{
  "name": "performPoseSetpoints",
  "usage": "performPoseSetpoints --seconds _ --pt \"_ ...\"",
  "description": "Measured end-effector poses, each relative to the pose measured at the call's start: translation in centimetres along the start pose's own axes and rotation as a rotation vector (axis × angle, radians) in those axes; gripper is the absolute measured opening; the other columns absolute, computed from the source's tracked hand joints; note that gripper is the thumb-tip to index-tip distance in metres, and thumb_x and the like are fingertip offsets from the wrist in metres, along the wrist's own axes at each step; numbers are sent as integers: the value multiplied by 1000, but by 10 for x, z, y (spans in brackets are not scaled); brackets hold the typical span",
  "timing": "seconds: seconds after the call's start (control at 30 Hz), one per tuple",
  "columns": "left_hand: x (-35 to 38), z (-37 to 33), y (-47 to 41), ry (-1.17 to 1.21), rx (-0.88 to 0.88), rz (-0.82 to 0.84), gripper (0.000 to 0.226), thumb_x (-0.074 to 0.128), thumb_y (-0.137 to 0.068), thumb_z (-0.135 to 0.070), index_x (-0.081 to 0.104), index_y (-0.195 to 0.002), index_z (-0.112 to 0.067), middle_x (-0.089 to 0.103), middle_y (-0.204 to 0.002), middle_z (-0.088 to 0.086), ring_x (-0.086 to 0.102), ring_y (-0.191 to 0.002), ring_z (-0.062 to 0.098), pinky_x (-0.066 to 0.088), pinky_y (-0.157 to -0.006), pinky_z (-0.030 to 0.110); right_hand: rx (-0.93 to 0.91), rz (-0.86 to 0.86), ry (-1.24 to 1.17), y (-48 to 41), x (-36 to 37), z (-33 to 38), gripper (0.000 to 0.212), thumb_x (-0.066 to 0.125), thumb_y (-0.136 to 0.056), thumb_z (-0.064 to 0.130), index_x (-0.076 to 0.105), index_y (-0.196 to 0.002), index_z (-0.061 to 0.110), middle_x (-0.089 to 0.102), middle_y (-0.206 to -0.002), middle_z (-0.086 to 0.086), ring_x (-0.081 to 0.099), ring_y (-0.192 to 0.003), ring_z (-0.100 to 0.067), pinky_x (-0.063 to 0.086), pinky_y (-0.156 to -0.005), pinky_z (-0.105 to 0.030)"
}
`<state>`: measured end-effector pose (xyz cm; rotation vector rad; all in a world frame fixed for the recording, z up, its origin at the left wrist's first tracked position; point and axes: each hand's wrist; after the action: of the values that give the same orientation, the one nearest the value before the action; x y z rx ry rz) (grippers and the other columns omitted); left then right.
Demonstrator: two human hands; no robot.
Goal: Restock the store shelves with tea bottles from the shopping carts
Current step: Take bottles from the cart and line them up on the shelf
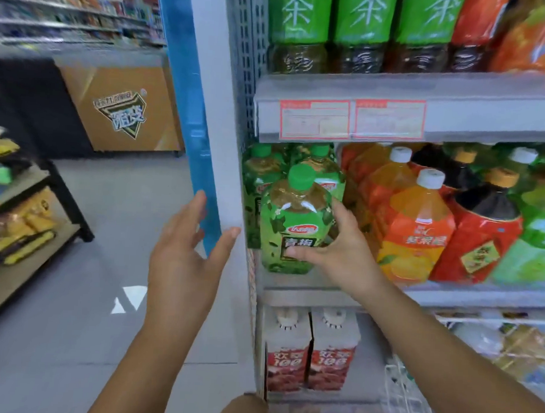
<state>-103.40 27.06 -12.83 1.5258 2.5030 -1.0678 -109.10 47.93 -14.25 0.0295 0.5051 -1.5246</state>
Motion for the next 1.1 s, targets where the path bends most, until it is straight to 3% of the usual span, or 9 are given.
performPoseSetpoints --seconds 0.07,0.17,0.27,0.37,0.6,0.7,0.83,0.97,1.1 --pt "3 3 -2 -42 -34 74 60 56 -84 -53 49 -141 -36 62 -129 -16 61 -112 1 51 -99 29 27 16 51 -5 9 -4 107 90 -59 31 31 -147 27 34 -140 9 33 -128 -1 33 -109 -20" --pt "7 5 -3 -44 -26 91 44 61 -89 -36 55 -132 -44 65 -119 -27 63 -100 -8 53 -88 22 40 50 60 -9 18 -5 102 88 -64 31 31 -148 26 36 -136 14 31 -123 4 24 -88 2" --pt "10 6 -3 0 -40 66 42 63 -89 -29 60 -129 -43 64 -116 -33 61 -101 -13 52 -86 22 57 15 -9 -14 28 -12 88 88 -63 33 38 -136 33 49 -130 17 44 -121 0 35 -104 -17" --pt "13 5 -1 41 -73 46 43 65 -91 -26 59 -130 -44 63 -116 -36 59 -106 -15 53 -92 25 42 -25 17 -18 42 -19 77 89 -63 31 44 -125 25 56 -120 11 54 -111 -5 44 -97 -22" --pt "15 1 2 50 -66 39 43 62 -94 -25 56 -132 -45 62 -115 -39 58 -107 -14 52 -97 28 13 61 45 -12 53 -19 93 77 -66 57 31 -142 31 45 -140 5 45 -129 -9 42 -108 -41" --pt "20 -1 17 59 -48 -25 45 61 -94 -30 50 -136 -41 56 -120 -30 57 -114 -4 51 -100 37 31 114 68 10 21 -17 87 71 -77 53 24 -149 35 39 -147 6 41 -132 -8 40 -109 -37" --pt "41 -16 53 -104 231 -123 49 61 -89 -25 51 -137 -19 48 -139 -3 45 -131 16 37 -111 37 41 25 66 64 -61 -18 40 67 -85 29 52 -120 39 66 -108 10 61 -102 1 51 -90 -22" --pt "94 -51 86 24 311 303 43 52 -90 -40 55 -132 -30 37 -128 -37 40 -119 -6 23 -101 -1 181 -86 187 121 -150 -27 22 67 -87 22 63 -106 33 71 -93 7 66 -82 -1 49 -67 -13" --pt "158 -79 122 92 384 758 36 54 -91 -44 54 -127 -40 42 -126 -34 39 -119 -15 24 -95 0 319 -119 389 179 -234 -40 24 65 -89 24 67 -113 24 69 -105 8 65 -92 1 52 -77 -16"
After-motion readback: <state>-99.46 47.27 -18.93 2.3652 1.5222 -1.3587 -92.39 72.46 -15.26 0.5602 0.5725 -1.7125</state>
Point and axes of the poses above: each hand's wrist, its own y-axis away from the middle knuckle, its own x-axis out of the palm, z = x × y
